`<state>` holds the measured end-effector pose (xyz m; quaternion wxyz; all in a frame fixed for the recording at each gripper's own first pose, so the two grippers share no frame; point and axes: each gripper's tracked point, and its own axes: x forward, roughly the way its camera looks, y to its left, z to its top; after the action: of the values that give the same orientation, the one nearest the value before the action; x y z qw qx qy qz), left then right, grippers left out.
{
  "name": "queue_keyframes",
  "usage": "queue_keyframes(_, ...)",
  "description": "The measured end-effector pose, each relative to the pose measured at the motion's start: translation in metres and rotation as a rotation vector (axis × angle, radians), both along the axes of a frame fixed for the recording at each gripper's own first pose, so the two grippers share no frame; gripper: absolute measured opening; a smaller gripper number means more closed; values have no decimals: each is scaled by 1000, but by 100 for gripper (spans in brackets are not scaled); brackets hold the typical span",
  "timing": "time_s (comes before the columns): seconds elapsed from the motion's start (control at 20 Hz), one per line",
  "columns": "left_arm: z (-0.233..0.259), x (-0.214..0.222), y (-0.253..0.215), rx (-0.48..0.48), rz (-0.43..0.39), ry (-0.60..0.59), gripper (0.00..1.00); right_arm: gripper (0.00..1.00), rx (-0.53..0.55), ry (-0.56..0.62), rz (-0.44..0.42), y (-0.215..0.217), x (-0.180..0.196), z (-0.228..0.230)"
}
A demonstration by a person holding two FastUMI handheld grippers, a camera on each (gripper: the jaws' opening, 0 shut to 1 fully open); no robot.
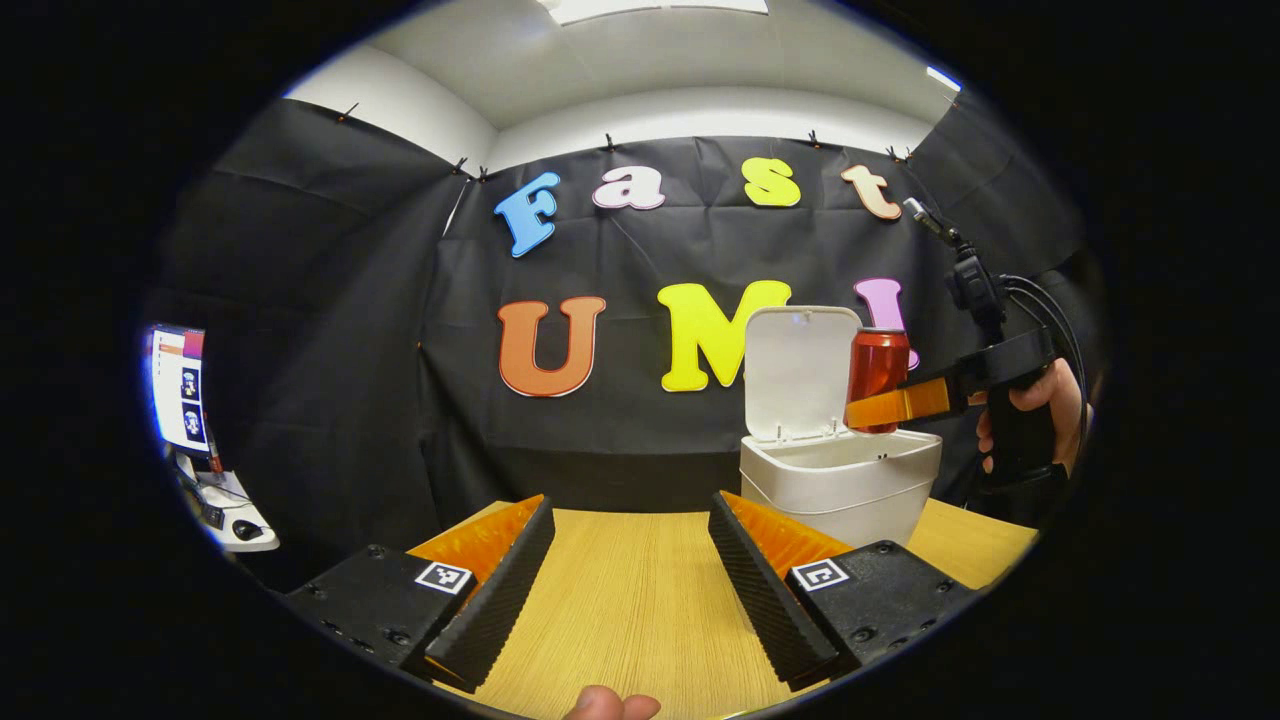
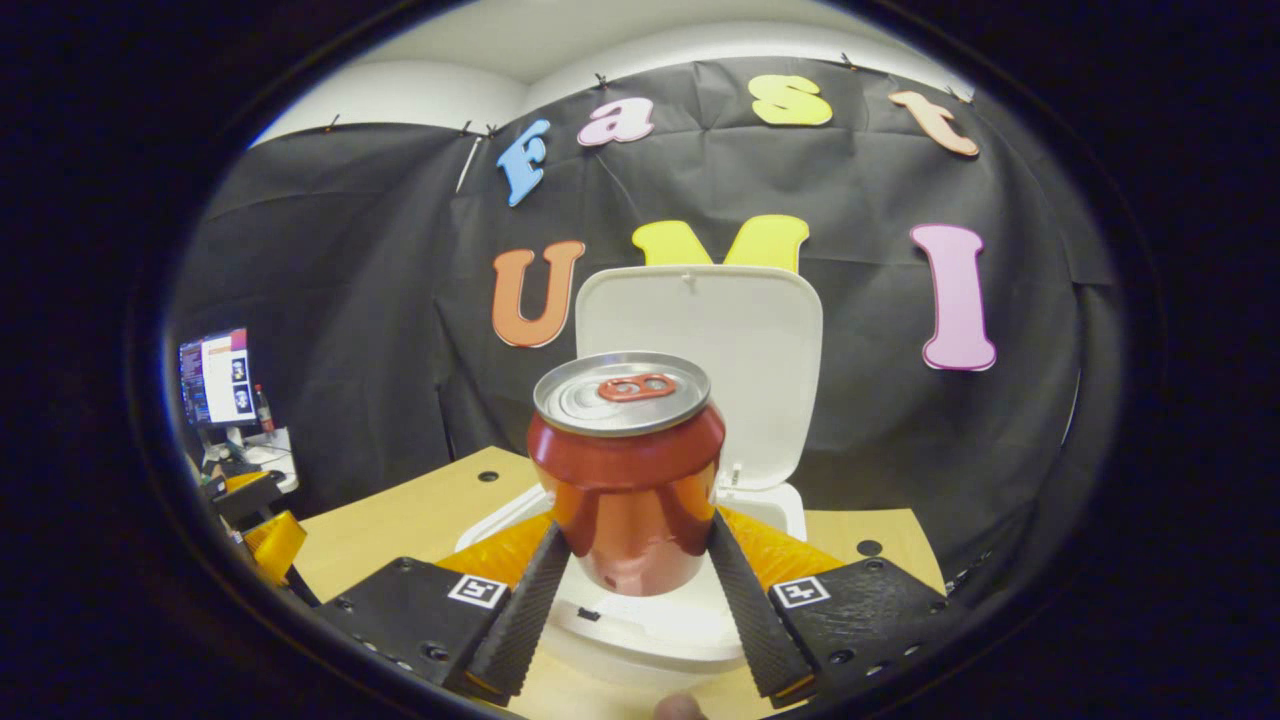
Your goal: Press the lid of the desktop garbage bin to open it, pick up the crumpled paper on the desktop and throw it into the bin, then pick up the pop can on the desktop and drop it into the bin, and finally close the garbage bin lid.
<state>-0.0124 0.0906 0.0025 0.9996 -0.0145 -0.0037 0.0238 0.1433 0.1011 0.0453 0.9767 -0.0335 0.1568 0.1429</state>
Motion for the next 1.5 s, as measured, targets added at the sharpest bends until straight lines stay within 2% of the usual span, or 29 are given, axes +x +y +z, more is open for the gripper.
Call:
queue_keyframes(0.85,-2,-10,-11,19,-29,1,100,81,-31,40,-26,3,19,-10)
queue_keyframes(1.05,-4,-9,-11,19,-31,6,100,84,-28,40,-35,2,22,-12)
queue_keyframes(1.3,-6,-10,-13,16,-31,8,100,85,-14,17,-54,-3,20,-5)
queue_keyframes(1.5,-11,-10,-16,14,-32,10,100,90,-3,-41,-79,-8,14,12)
